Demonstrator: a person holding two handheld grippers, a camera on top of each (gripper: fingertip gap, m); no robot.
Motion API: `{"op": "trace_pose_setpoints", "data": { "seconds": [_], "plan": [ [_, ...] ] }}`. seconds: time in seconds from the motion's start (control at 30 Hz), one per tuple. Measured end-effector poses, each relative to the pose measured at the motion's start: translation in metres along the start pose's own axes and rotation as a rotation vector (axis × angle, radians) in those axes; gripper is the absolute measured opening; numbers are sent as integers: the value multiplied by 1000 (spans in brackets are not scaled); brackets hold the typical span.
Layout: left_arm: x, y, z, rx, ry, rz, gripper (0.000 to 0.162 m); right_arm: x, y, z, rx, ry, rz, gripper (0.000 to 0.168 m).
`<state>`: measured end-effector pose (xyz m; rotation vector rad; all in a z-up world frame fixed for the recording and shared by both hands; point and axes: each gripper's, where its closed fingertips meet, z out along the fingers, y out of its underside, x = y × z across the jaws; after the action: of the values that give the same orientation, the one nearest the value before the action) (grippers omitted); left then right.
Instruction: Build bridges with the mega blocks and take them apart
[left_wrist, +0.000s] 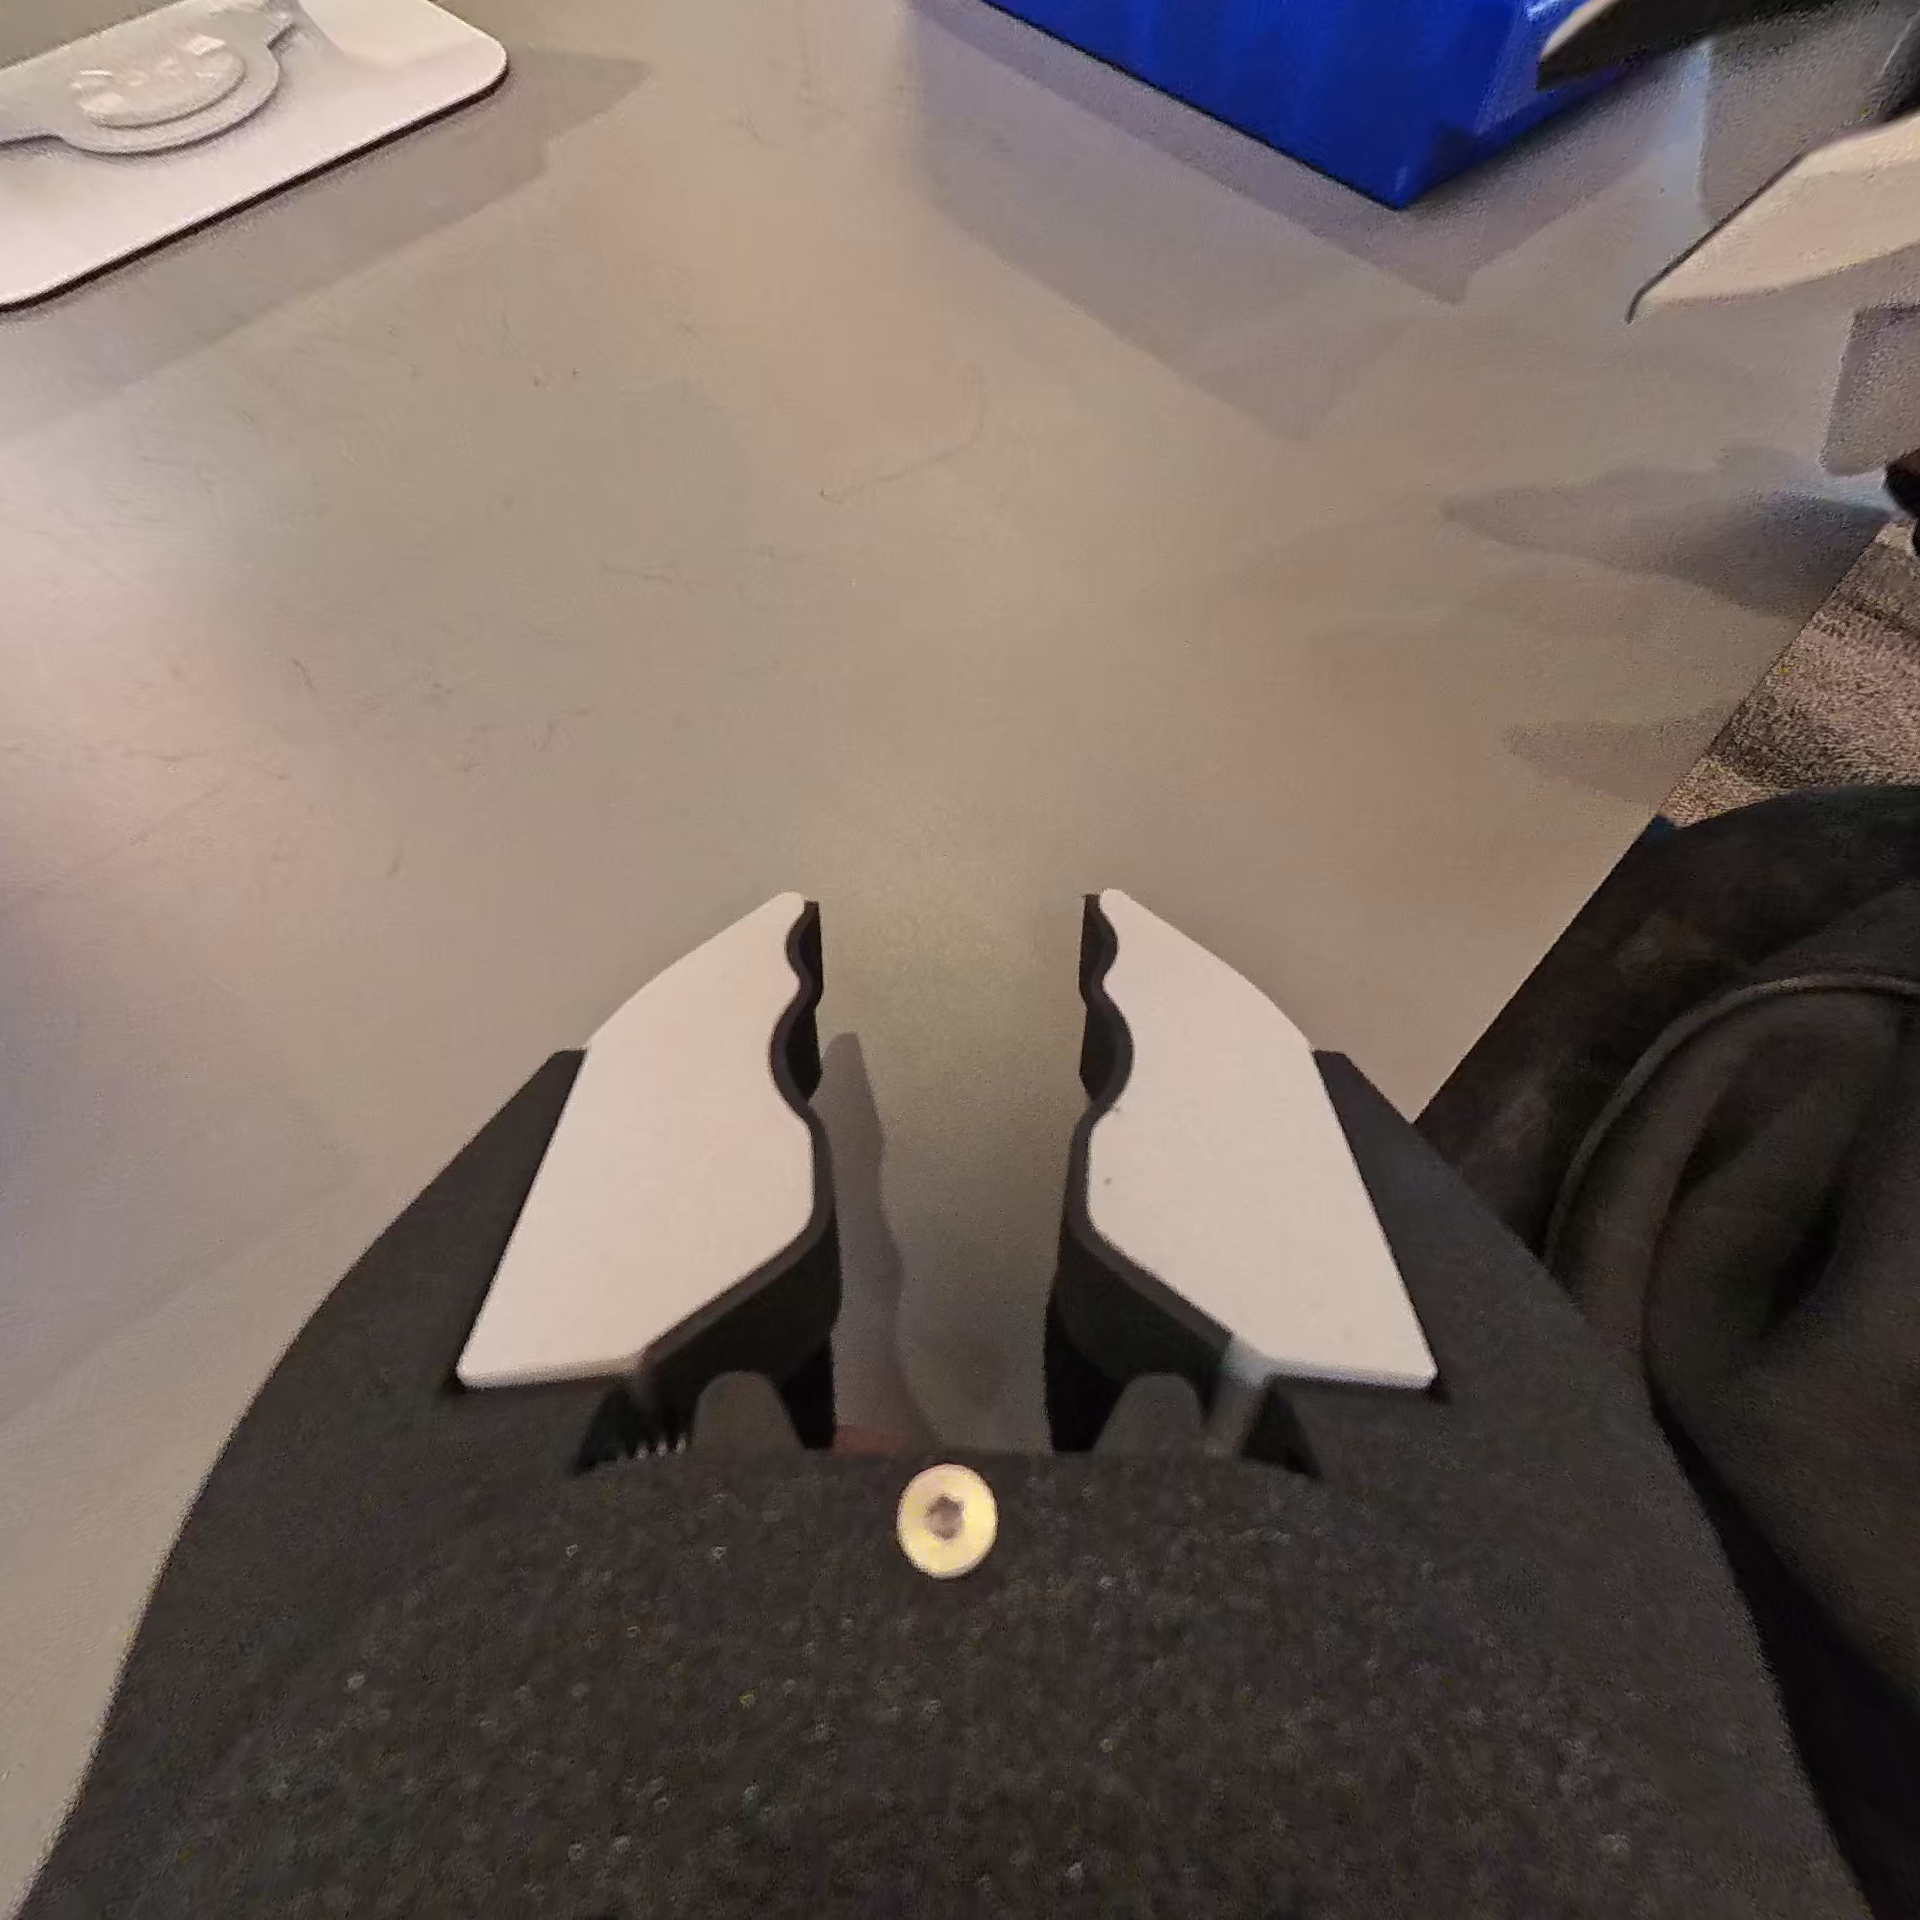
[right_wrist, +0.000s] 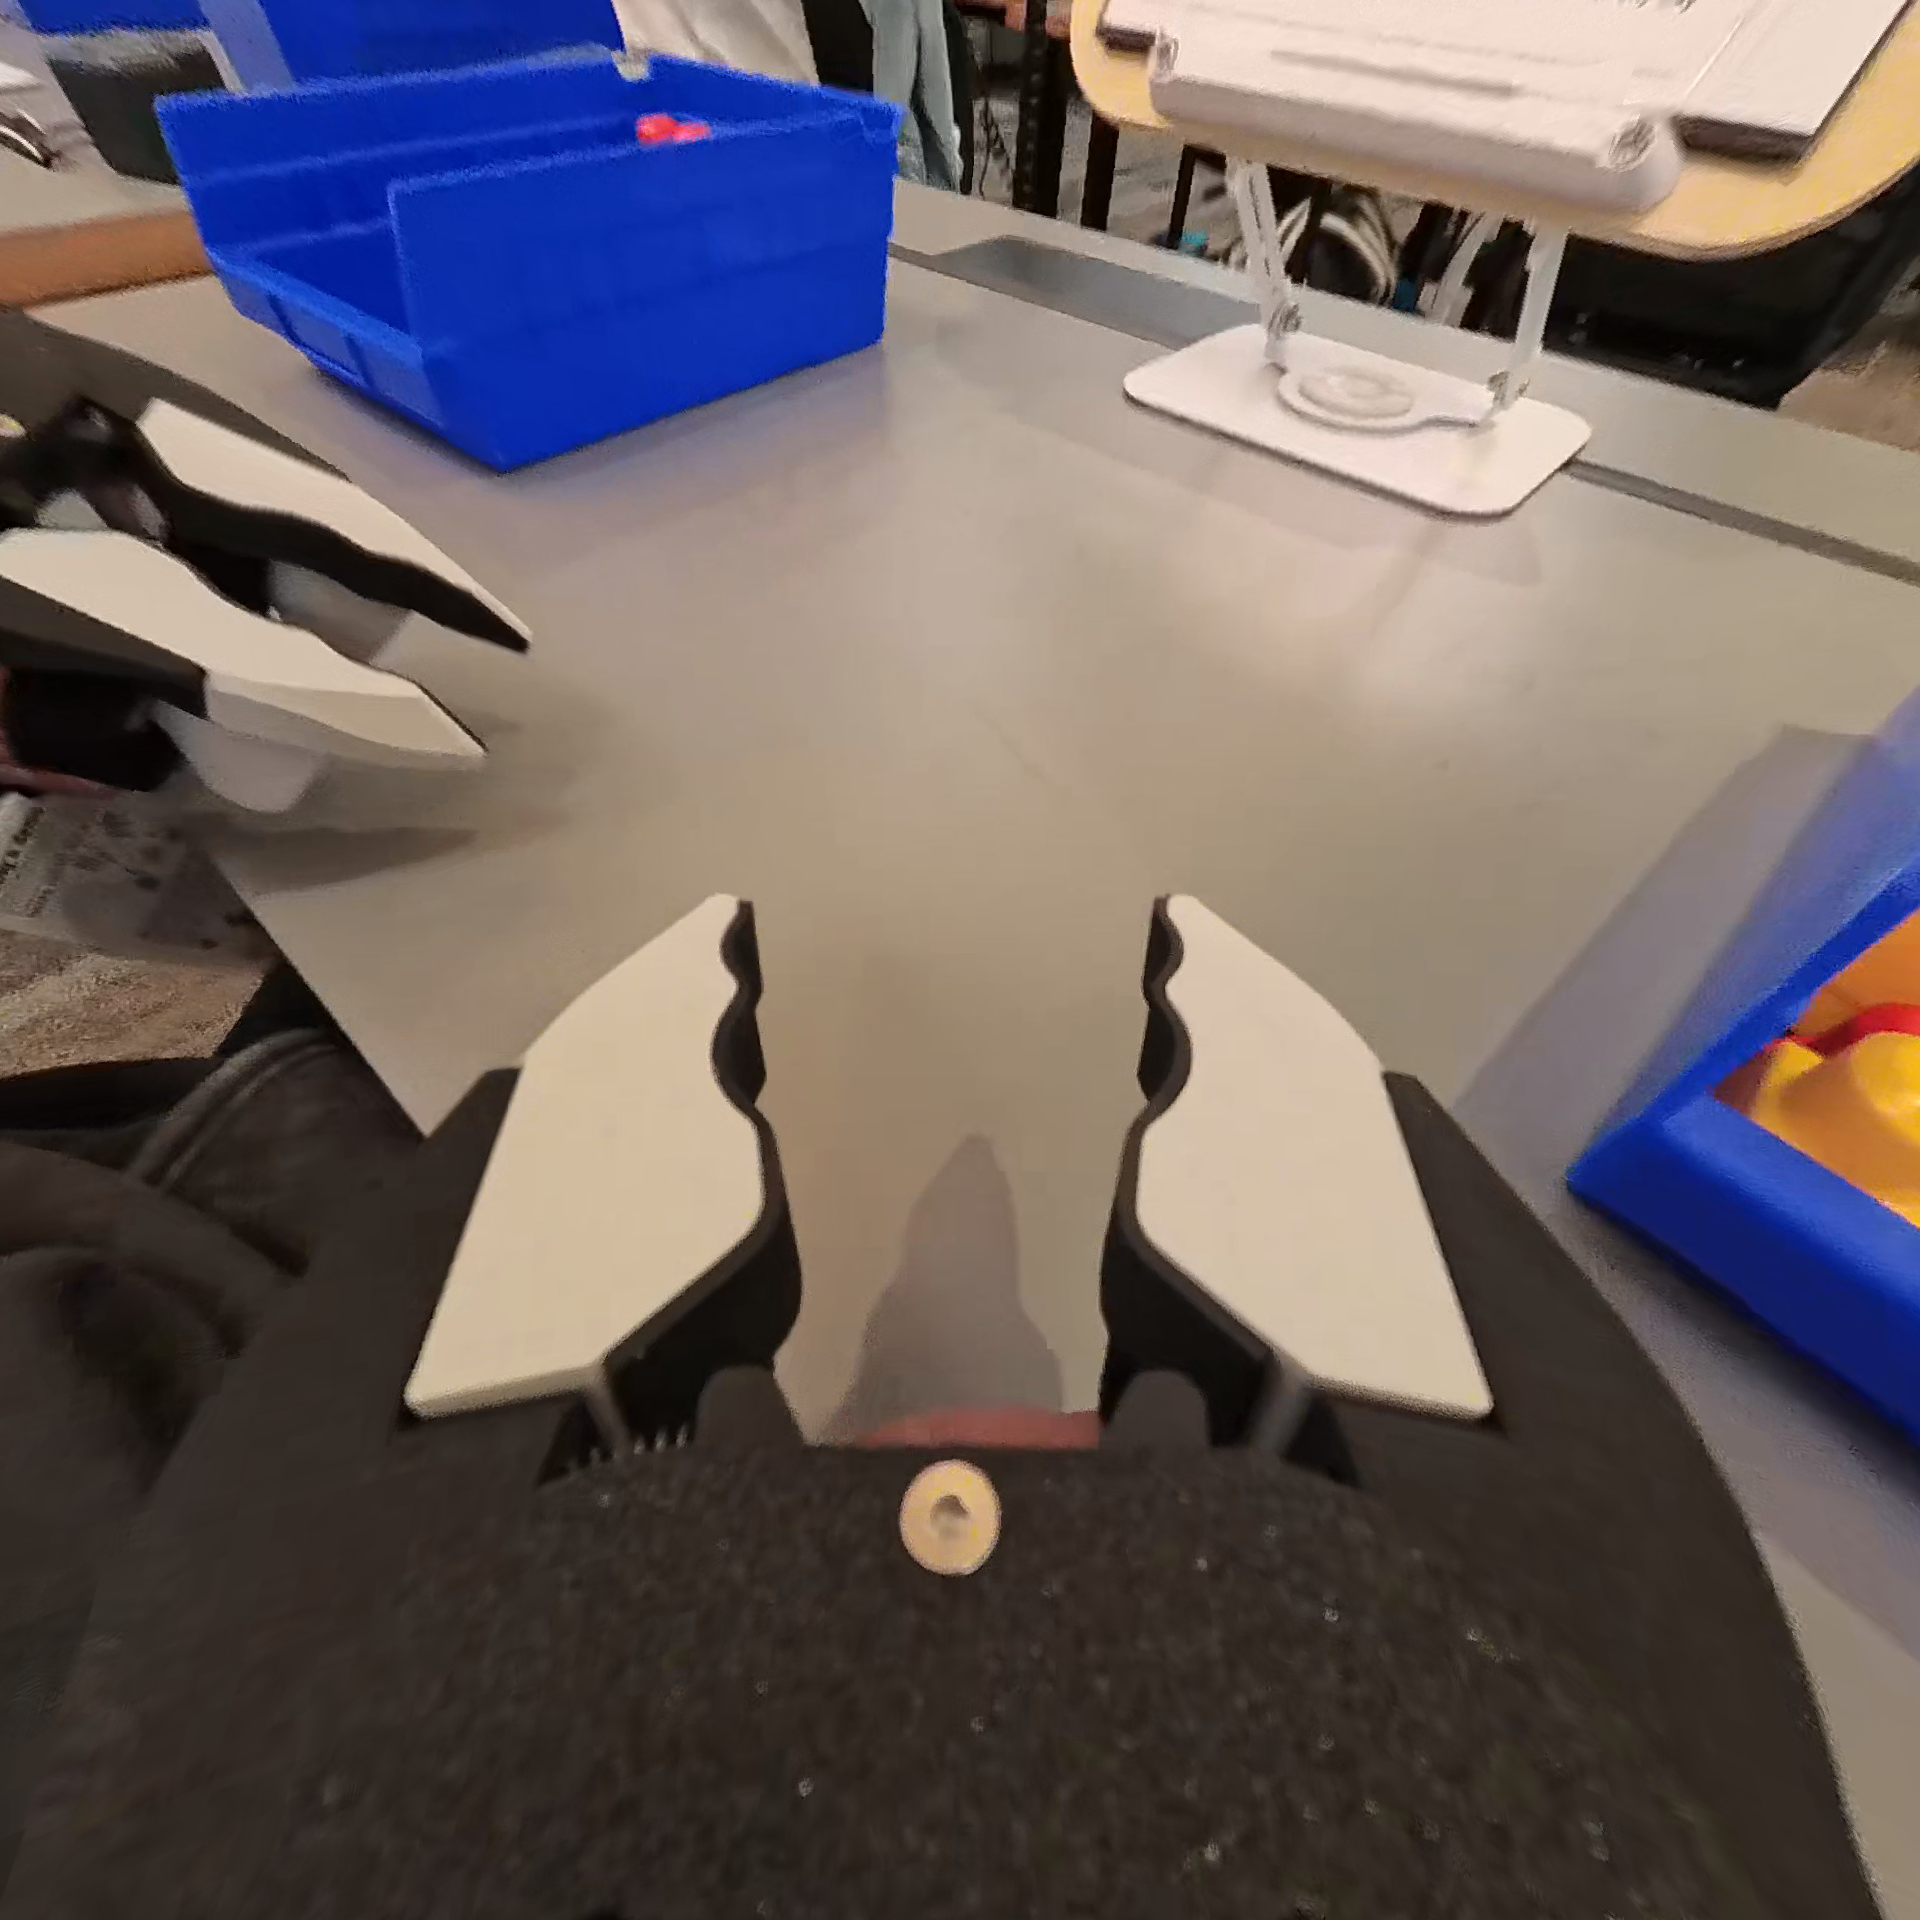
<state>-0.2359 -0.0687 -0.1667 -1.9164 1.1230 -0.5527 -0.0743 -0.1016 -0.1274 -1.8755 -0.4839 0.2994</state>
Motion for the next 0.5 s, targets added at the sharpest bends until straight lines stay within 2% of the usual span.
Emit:
{"op": "trace_pose_setpoints", "data": {
  "seconds": [0.17, 0.27, 0.33, 0.4, 0.5],
  "plan": [
    [0, -2, -3, 12, 38, -23, 48, -5, 4, 6, -15, -52, 69, 68],
    [-13, -22, -24, 73, 117, -39, 48, -3, 3, 6, -7, -51, 87, 65],
    [-46, -41, -48, 92, 118, 13, 47, -1, 3, 5, -3, -57, 102, 64],
    [-89, -54, -69, 21, 96, 119, 41, 0, 3, 5, 1, -75, 125, 62],
    [-157, -74, -86, -98, 81, 265, 42, 1, 2, 6, 3, -100, 176, 60]
  ]
}}
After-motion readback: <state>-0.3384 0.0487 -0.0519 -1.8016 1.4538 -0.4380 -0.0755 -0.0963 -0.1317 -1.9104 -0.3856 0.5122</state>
